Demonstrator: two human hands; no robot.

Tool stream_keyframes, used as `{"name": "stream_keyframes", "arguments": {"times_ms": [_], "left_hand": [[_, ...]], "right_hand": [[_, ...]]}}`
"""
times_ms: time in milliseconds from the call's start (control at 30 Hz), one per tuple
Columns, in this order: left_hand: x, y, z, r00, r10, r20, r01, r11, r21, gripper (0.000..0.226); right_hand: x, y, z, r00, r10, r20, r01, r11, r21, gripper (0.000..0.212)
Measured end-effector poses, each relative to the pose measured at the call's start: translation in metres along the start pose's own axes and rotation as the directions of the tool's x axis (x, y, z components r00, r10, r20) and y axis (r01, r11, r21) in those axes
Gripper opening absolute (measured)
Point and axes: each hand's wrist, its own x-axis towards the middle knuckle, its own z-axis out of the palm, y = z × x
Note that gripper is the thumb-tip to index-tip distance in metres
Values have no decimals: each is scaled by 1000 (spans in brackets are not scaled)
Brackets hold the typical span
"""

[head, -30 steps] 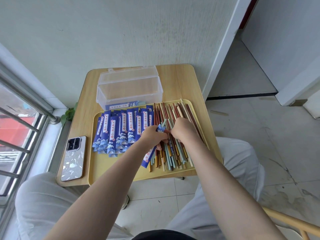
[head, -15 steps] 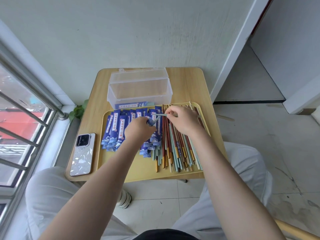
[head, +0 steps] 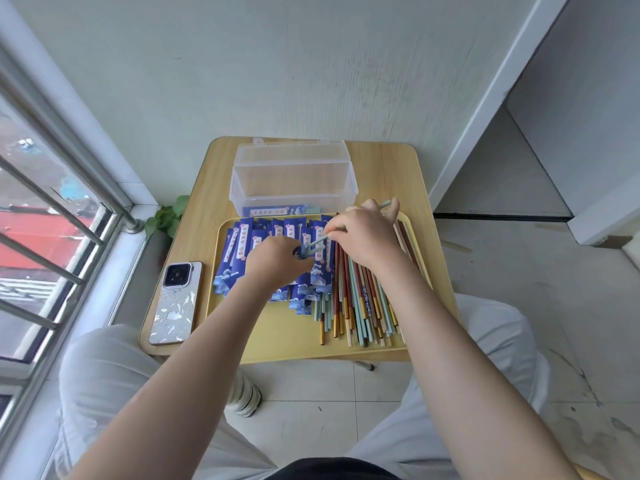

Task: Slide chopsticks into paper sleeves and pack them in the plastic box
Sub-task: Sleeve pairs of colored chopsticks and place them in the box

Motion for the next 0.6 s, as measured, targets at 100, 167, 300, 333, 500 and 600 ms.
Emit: {"name": "stream_keyframes", "arguments": {"times_ms": [100,167,300,333,500,600], "left_hand": [[-1,3,0,996,74,42,-74,997,-3,48],[-2,6,2,994,98,48,-97,995,-23,49],[-3,6,9,993,103,61,-95,989,-116,45],[-3,7,10,993,100,70,-89,985,-145,43],[-3,21,7,988,84,131,-48,965,-259,35],[-2,24,2,984,57,166,-5,955,-298,30]], "right_hand": [[1,-4,-1,1000,-19,14,18,1000,2,14],[2,-5,0,999,-34,6,34,999,8,19],[2,-6,0,999,-33,9,32,993,116,24],[2,-6,0,999,-25,30,20,988,154,20],[-1,-17,7,995,-38,93,12,966,259,21],[-3,-21,8,994,-24,106,-21,914,406,36]]}}
